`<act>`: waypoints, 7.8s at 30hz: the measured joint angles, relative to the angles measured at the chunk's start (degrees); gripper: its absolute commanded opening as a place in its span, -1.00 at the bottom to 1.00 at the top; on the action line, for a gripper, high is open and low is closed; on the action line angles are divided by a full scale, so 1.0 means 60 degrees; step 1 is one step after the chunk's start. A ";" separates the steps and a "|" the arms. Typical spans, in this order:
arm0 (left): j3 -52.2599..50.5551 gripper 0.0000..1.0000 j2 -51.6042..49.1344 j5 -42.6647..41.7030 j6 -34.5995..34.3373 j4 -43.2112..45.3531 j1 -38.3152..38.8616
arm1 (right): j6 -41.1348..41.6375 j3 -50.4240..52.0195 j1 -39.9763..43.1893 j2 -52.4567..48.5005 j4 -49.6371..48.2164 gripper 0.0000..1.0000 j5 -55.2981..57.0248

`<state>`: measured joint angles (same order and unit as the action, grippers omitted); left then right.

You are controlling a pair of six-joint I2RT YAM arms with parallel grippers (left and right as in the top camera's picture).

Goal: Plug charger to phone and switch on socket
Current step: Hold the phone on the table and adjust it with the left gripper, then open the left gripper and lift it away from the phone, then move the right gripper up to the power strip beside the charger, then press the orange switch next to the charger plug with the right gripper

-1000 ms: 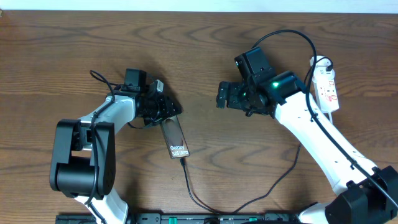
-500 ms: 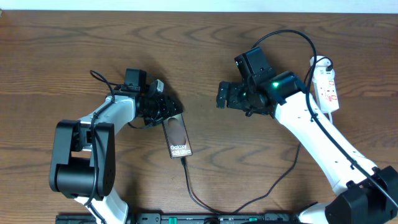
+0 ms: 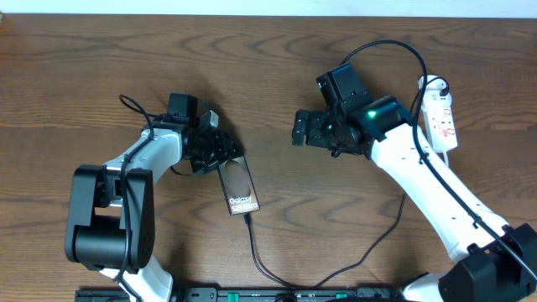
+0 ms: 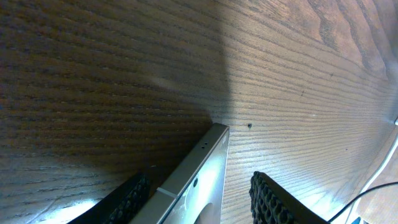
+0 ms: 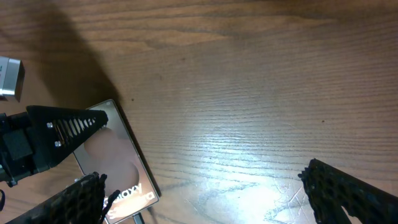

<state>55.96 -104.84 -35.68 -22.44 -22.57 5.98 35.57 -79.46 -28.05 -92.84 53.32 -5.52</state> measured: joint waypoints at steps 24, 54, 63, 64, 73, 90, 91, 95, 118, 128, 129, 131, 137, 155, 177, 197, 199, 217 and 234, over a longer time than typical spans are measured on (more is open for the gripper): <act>0.0073 0.08 0.0131 0.0670 -0.0004 -0.0521 0.0022 | 0.0000 0.0000 0.0000 0.0000 0.0000 0.98 0.0000; 0.0189 0.08 0.0208 0.1279 -0.0379 -0.1228 0.0022 | 0.0000 0.0000 0.0000 0.0000 0.0007 0.98 0.0000; 0.0204 0.28 0.0233 0.1293 -0.0510 -0.1235 0.0025 | 0.0000 0.0000 0.0000 0.0000 0.0007 0.99 0.0000; 0.0215 0.29 0.0248 0.1322 -0.0514 -0.1239 0.0022 | 0.0000 0.0000 0.0000 0.0000 0.0007 0.99 0.0000; 0.0233 0.55 0.0430 0.1800 -0.0149 -0.1311 0.0022 | 0.0000 0.0000 0.0000 0.0000 0.0036 0.98 0.0004; 0.1351 0.80 0.5002 0.3974 0.3439 -0.3468 0.0022 | -0.0004 0.0000 0.0000 0.0000 0.0040 0.99 0.0015; 0.1351 0.81 0.5293 0.4003 0.3534 -0.3479 0.0022 | -0.0004 0.0000 0.0000 0.0000 0.0036 0.99 0.0015; 0.1351 0.81 0.6007 0.4011 0.3745 -0.3486 0.0022 | -0.0004 0.0000 0.0000 0.0000 0.0036 0.98 0.0011; 0.1351 0.82 0.6182 0.4011 0.3803 -0.3490 0.0022 | -0.0055 0.0000 0.0000 0.0000 -0.0066 0.99 0.0124; 0.1351 0.82 0.6182 0.4014 0.3818 -0.3490 0.0022 | -0.1439 -0.0918 0.0783 0.0433 0.0827 0.99 -0.1672; 0.1351 0.82 0.6186 0.4011 0.3818 -0.3490 0.0022 | -0.1654 -0.1213 0.1100 0.0623 0.1140 0.99 -0.1800; 0.1351 0.82 0.6182 0.4011 0.3818 -0.3490 0.0022 | -0.1993 -0.1650 0.1654 0.0911 0.1548 0.98 -0.1920; 0.1351 0.82 0.6182 0.4014 0.3821 -0.3490 0.0022 | -0.3377 -0.2889 0.4328 0.1417 0.2918 0.99 -0.2142; 0.1351 0.82 0.6182 0.4014 0.3818 -0.3493 0.0022 | -0.7198 -0.2965 1.0360 0.0670 0.2728 0.98 -0.2142; 0.1351 0.82 0.6182 0.4047 0.3818 -0.3490 0.0022 | -0.9548 -1.0196 1.0240 -0.7158 0.6572 0.98 -0.3628; 0.1351 0.82 0.6182 0.4047 0.3821 -0.3493 0.0022 | -0.9730 -1.0666 0.9242 -0.8612 0.5453 0.98 -0.4637; 0.1351 0.82 0.6182 0.4047 0.3821 -0.3493 0.0022 | -0.9599 -1.0666 0.9147 -0.8823 0.5442 0.99 -0.4626; 0.1351 0.82 0.6182 0.4047 0.3821 -0.3493 0.0022 | -0.9293 -1.0652 0.9118 -0.9326 0.5690 0.99 -0.4608; 0.1351 0.82 0.6182 0.4047 0.3818 -0.3493 0.0022 | -0.9282 -0.9719 0.9060 -0.9322 0.5238 0.99 -0.4506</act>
<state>64.07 -67.75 -11.40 0.47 -43.53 6.11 -20.12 -137.78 26.30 -148.77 84.75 -32.56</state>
